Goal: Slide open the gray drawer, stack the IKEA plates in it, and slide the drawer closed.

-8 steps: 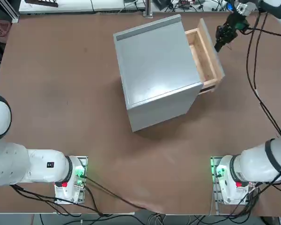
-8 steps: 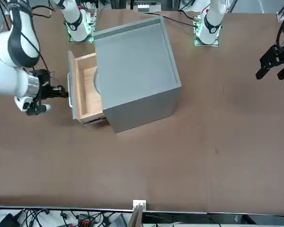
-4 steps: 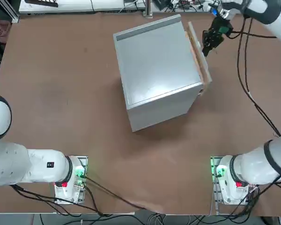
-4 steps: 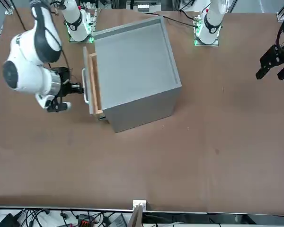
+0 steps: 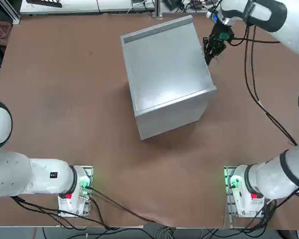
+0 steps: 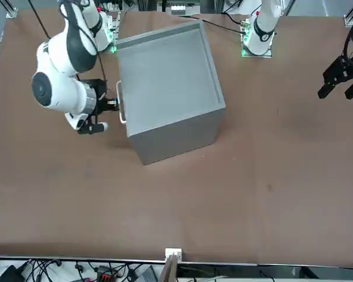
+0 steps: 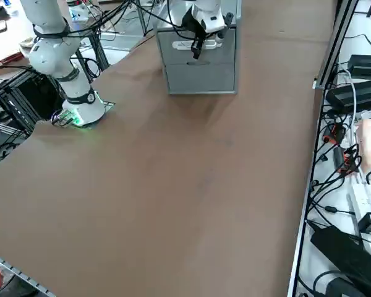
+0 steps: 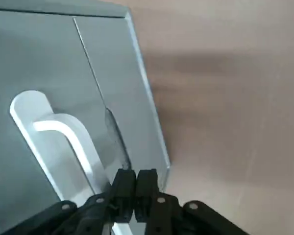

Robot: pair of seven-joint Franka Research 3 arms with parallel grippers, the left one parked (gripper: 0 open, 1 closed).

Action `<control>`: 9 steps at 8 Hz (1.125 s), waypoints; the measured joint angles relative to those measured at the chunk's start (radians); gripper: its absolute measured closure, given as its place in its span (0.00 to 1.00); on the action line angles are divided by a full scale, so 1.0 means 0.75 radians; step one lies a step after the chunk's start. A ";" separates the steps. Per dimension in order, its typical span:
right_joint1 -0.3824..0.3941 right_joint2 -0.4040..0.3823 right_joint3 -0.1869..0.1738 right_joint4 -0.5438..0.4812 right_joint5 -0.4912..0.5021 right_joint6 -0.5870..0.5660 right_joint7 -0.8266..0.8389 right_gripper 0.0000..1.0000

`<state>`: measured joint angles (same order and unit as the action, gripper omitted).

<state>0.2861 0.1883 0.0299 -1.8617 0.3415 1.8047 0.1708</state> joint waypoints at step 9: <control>0.017 0.009 -0.011 0.006 0.033 0.038 0.196 1.00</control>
<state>0.2988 0.1953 0.0214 -1.8573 0.3659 1.8334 0.3178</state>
